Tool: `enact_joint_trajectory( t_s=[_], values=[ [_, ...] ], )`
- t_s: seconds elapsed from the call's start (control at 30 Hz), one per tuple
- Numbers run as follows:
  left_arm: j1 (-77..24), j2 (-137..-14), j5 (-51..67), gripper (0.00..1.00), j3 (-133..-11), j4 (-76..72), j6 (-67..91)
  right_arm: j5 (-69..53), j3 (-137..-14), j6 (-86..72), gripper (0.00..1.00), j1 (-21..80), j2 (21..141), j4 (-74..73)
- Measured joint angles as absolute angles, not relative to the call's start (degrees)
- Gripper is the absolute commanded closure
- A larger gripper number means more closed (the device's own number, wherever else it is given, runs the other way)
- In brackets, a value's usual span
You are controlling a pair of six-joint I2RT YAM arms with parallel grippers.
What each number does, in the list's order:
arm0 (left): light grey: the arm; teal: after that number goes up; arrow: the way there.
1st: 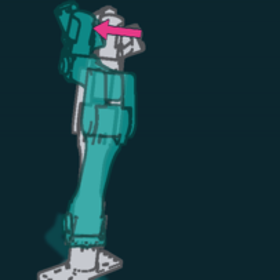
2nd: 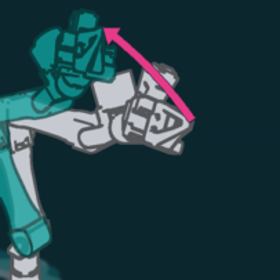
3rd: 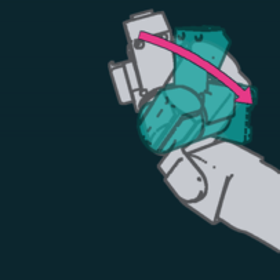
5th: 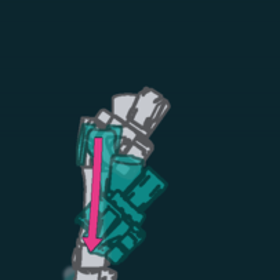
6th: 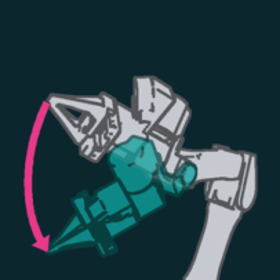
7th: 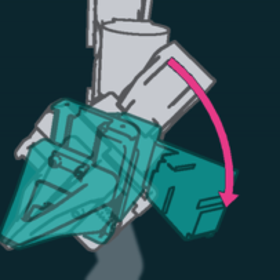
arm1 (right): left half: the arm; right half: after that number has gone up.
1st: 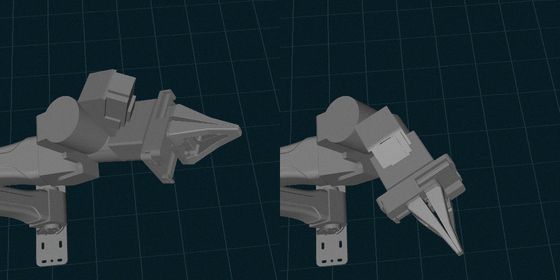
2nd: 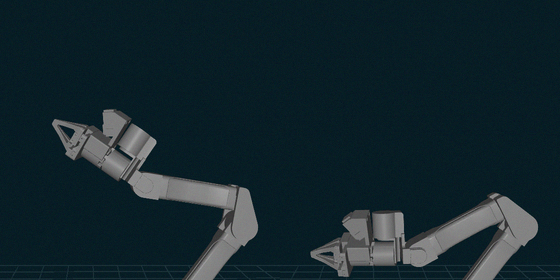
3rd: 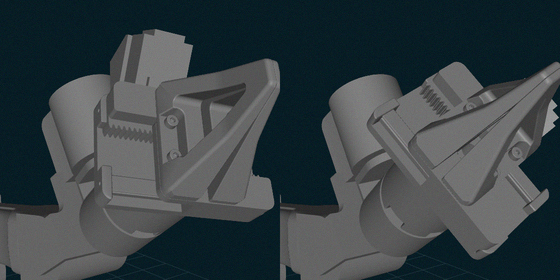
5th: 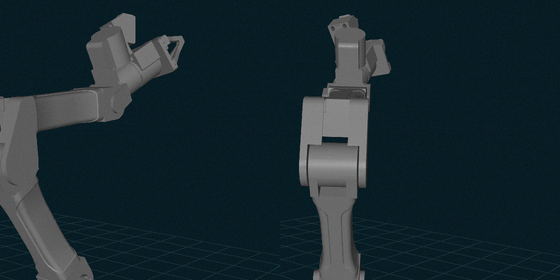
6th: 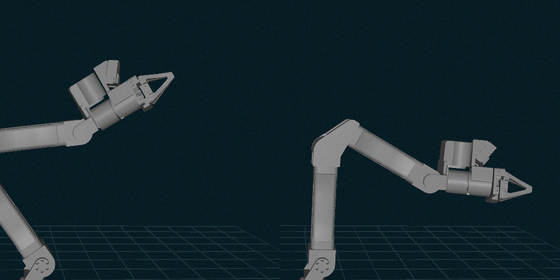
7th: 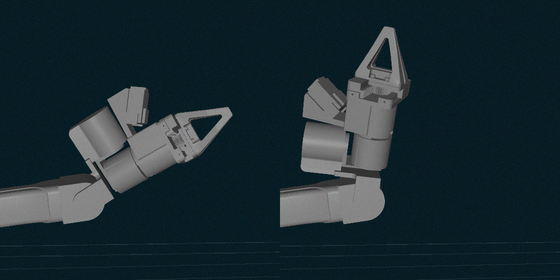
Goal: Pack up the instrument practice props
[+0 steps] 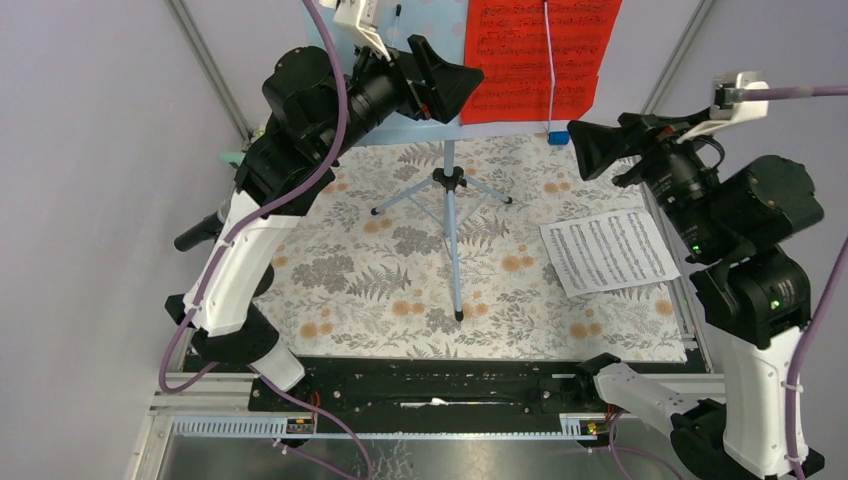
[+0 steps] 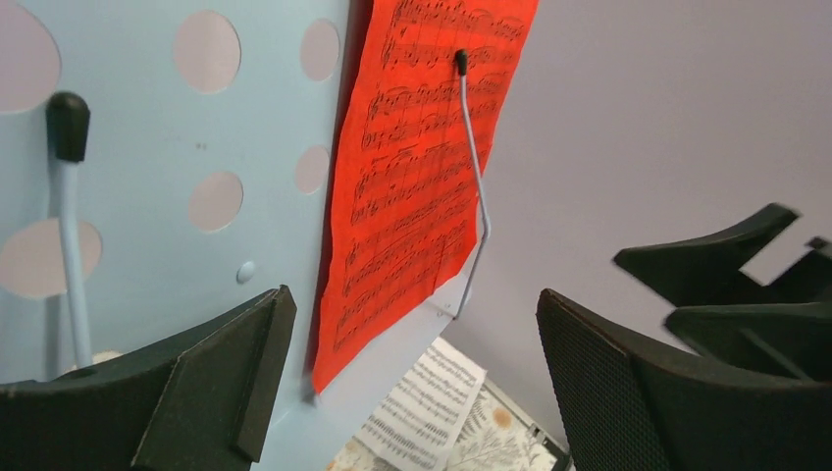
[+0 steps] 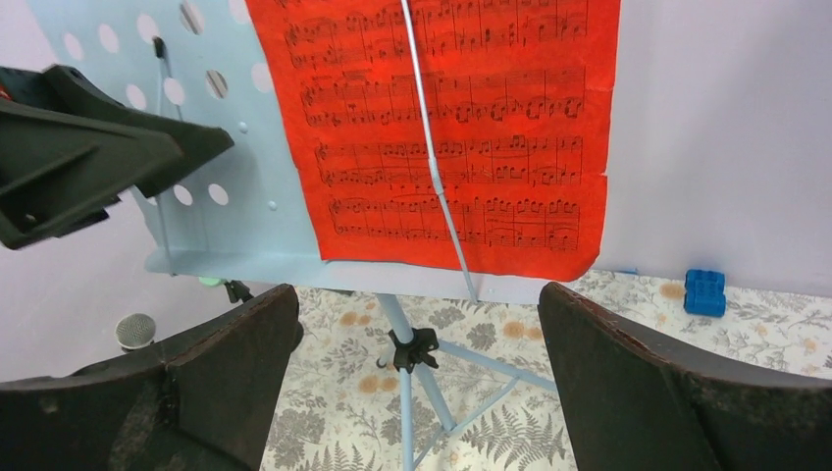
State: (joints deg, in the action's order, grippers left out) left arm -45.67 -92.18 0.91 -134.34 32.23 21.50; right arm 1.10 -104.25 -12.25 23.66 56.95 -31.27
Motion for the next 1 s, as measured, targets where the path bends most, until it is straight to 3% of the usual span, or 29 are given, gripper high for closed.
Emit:
enact_joint_trajectory(
  t_s=[0.3, 1.0],
  values=[
    [-41.9, -92.0, 9.3, 0.01, -130.1, 23.6, 27.6, 1.0, -98.4, -12.4, 0.0, 23.7, 57.1, -29.8],
    [-41.8, -91.1, 10.2, 0.01, -120.2, 11.9, 29.4, 0.5, -94.7, -12.0, 0.0, 23.7, 53.4, -27.9]
  ],
)
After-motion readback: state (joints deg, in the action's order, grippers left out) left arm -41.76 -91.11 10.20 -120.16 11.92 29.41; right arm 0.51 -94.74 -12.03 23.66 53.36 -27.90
